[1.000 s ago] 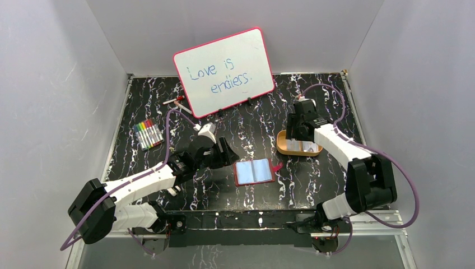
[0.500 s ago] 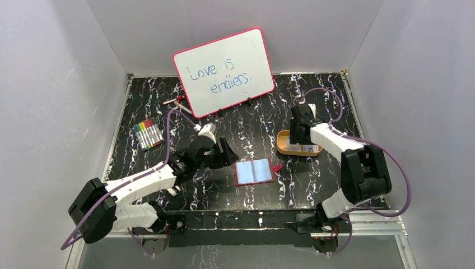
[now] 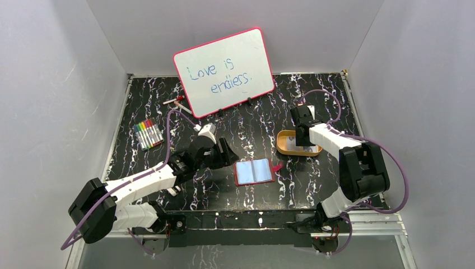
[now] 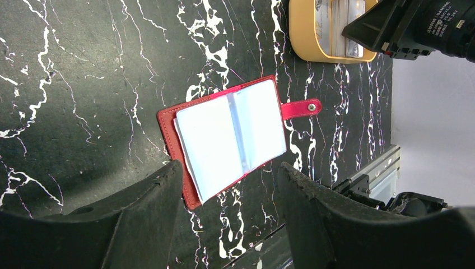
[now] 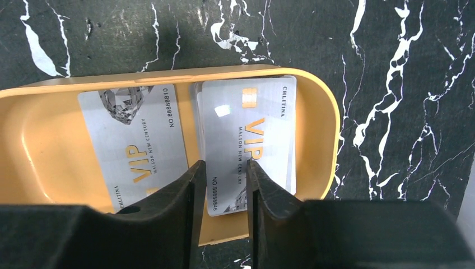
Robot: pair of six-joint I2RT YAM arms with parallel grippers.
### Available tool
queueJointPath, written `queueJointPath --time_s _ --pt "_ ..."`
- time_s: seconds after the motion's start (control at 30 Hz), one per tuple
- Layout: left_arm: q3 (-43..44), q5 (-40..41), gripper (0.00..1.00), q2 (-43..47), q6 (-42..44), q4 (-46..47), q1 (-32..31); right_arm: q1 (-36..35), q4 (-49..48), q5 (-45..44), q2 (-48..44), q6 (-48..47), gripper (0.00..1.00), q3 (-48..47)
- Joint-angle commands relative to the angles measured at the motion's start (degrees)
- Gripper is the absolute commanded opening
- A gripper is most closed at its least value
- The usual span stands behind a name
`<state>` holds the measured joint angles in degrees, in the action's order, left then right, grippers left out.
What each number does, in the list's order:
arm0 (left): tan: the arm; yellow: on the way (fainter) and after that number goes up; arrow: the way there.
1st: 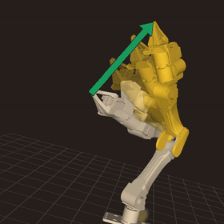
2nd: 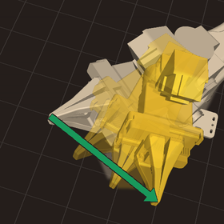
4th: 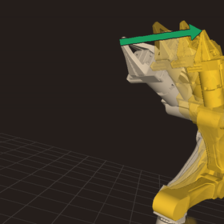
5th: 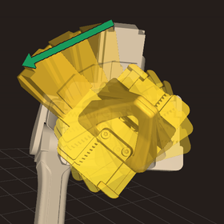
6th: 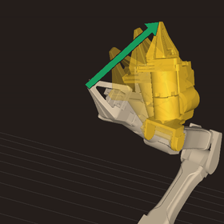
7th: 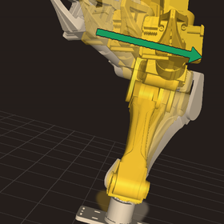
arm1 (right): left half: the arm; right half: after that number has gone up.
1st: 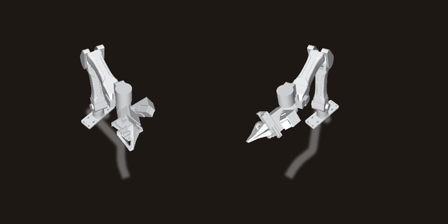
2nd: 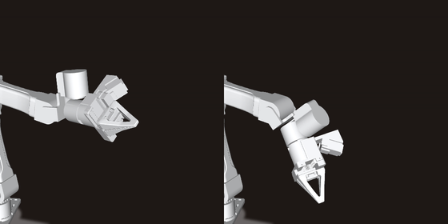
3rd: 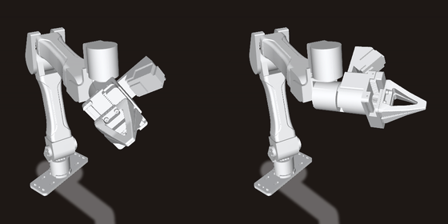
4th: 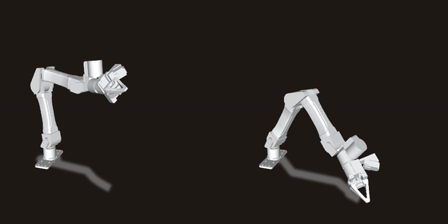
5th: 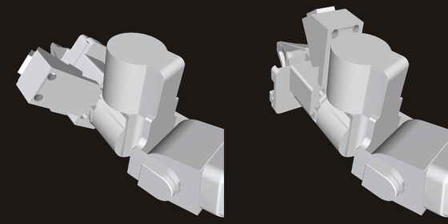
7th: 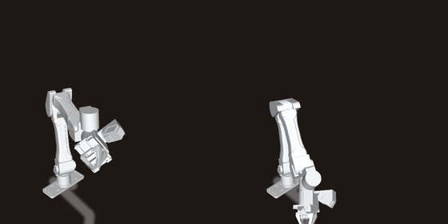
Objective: Put the credit cards into the card holder
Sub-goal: Pick up the credit card from the storage box.
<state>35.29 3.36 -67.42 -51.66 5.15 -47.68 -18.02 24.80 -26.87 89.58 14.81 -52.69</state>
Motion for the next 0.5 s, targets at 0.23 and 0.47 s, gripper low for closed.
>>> queueJointPath --time_s 0.23,0.47 --pt "-0.79 -0.73 0.6 1.5 -0.36 1.38 0.36 -0.72 0.13 2.53 -2.22 0.48 0.21 -0.53" --pt "-0.66 -0.86 0.6 1.54 -0.41 1.44 0.32 -1.18 1.49 2.79 -3.33 0.85 0.13 -2.25"
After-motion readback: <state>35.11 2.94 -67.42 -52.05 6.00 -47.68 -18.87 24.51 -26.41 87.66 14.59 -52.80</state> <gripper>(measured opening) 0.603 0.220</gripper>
